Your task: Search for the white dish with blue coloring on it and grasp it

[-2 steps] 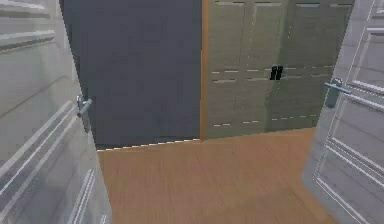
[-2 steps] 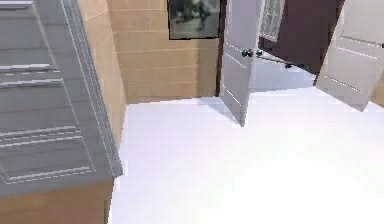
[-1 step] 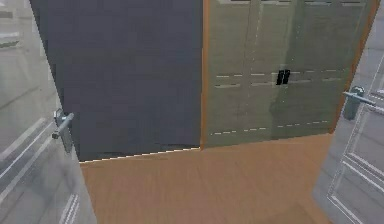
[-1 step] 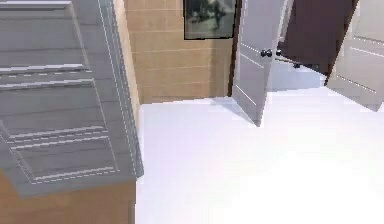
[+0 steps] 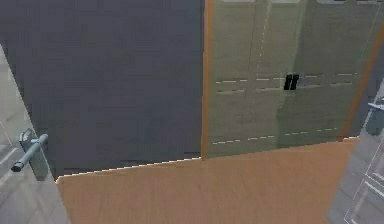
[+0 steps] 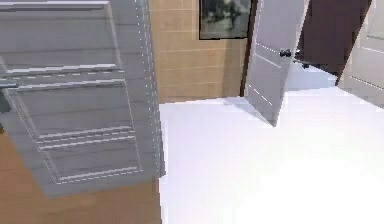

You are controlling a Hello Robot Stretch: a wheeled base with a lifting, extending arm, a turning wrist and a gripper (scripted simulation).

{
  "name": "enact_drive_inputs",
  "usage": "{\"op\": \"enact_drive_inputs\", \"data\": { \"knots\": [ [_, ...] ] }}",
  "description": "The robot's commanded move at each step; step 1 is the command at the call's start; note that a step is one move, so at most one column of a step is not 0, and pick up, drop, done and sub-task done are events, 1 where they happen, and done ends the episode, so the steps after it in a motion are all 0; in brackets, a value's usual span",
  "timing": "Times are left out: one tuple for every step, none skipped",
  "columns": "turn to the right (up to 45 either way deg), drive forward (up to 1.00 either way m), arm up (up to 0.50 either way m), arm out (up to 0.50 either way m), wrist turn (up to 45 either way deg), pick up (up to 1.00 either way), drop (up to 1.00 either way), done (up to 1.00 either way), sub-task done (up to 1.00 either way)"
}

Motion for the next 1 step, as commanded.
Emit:
{"op": "enact_drive_inputs", "data": {
  "knots": [
    [45.0, 0.00, 0.00, 0.00, 0.0, 0.00, 0.00, 0.00, 0.00]
  ]
}}
